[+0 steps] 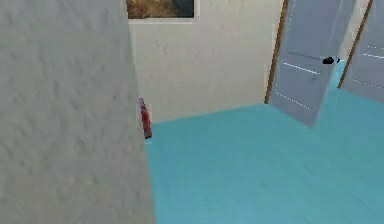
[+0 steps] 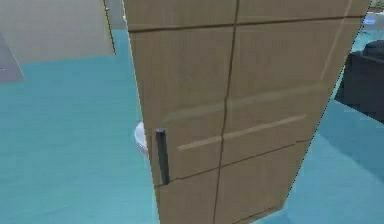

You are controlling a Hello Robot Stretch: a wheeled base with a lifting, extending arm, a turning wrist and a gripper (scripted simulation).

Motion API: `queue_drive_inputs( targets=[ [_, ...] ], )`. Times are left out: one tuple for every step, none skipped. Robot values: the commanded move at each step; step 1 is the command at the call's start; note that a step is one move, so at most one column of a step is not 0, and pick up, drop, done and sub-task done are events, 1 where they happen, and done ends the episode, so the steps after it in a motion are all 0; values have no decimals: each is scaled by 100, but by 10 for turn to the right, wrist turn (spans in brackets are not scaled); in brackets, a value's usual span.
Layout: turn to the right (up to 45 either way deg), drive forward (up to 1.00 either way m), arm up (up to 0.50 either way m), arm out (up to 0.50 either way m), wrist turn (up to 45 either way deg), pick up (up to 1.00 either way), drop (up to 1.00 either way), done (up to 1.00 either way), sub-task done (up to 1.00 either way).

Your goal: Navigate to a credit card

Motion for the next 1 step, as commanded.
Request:
queue_drive_inputs(
  targets=[
    [270, 0, 0, 0, 0, 0, 0, 0, 0]
  ],
)
